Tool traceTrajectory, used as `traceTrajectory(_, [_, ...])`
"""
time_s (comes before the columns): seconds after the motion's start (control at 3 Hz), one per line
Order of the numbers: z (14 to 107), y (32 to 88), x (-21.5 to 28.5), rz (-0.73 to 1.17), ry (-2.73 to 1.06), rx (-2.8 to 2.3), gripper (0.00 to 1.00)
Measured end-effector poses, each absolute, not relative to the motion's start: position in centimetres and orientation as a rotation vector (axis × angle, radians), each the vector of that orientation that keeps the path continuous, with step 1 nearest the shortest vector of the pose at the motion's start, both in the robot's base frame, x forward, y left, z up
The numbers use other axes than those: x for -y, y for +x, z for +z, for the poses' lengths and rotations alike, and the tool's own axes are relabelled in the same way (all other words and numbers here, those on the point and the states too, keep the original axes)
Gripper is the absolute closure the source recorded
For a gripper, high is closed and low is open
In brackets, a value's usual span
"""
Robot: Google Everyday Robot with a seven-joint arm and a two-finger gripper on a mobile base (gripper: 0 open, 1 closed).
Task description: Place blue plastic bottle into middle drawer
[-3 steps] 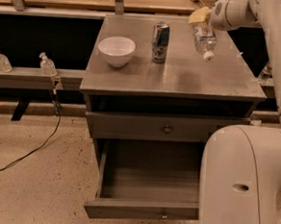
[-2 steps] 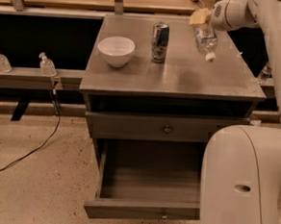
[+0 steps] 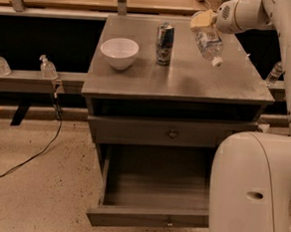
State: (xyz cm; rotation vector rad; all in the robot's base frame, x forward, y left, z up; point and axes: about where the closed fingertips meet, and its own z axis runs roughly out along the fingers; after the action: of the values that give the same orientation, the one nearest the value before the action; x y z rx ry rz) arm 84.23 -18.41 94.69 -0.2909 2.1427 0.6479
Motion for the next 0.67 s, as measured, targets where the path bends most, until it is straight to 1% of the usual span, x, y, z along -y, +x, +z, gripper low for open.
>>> traceTrajectory(0.33, [96.2,79.1,17.1,0.783,-0.491,-2.131,1.0])
traceTrajectory(0.67, [97.1,71.8,18.5,0.841,-0.717,-2.151,1.0])
